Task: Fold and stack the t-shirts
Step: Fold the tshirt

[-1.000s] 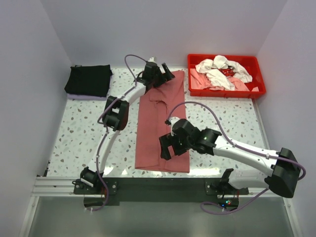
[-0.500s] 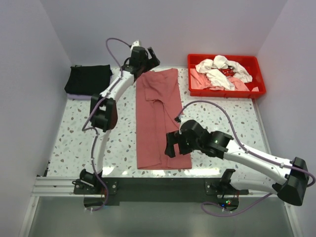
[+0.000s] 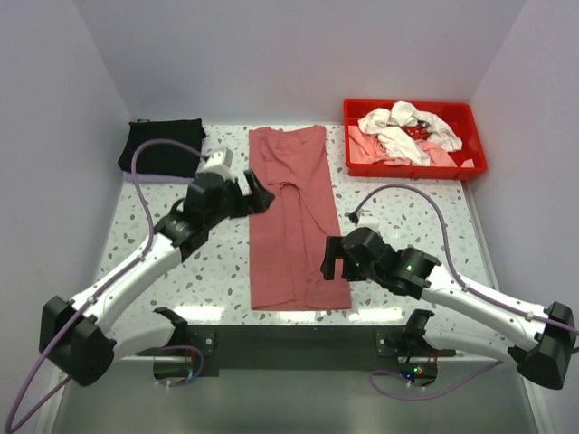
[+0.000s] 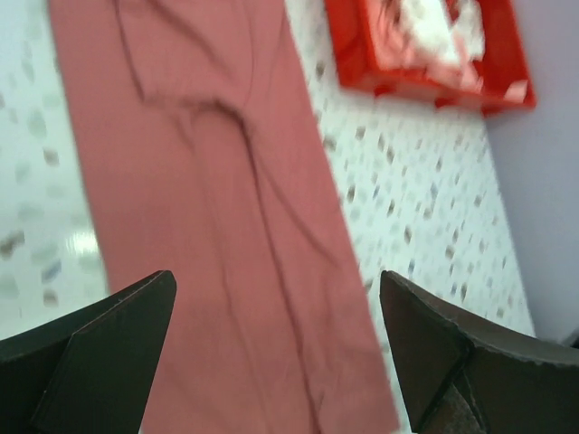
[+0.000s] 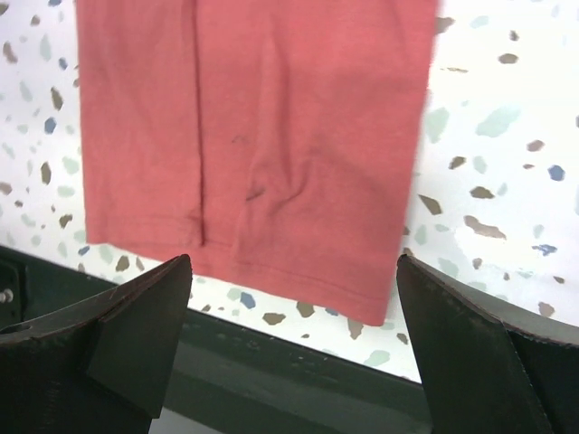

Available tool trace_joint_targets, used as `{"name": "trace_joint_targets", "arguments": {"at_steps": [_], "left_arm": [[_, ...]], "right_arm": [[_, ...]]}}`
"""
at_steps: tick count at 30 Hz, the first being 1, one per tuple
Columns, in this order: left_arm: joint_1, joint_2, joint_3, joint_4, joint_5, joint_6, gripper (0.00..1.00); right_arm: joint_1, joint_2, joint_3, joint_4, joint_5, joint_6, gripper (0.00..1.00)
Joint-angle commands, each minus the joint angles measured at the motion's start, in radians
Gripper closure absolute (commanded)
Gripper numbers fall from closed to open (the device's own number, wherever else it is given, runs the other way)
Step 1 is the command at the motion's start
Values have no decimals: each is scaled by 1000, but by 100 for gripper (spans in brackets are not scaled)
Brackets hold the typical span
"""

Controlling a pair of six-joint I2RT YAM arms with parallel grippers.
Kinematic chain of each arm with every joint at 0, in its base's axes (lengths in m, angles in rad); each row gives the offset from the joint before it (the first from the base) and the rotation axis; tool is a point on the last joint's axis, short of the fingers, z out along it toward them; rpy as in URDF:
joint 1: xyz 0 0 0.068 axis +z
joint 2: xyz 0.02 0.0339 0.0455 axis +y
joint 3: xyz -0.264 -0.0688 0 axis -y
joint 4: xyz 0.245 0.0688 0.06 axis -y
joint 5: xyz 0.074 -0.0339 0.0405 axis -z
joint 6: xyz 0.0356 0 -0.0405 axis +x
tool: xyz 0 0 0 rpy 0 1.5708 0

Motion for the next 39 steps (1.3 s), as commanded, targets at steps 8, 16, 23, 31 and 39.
{"name": "trace_joint_targets", "arguments": {"at_steps": [8, 16, 23, 31, 39], "left_arm": [[-224, -411, -458, -411, 18, -226, 1], [-272, -355, -601, -278, 150, -295, 9], [-312, -290, -595, -290, 150, -287, 38], [-344, -216, -604, -248, 167, -295, 56], [-349, -166, -593, -241, 120, -301, 100]], "right_arm": [[-17, -99, -101, 2, 98, 143, 1], [-17, -36, -140, 19, 55, 169, 1], [-19, -15, -171, 39, 43, 197, 1], [-28, -4, -190, 57, 39, 207, 1], [-34, 28, -201, 71, -17, 172, 1]]}}
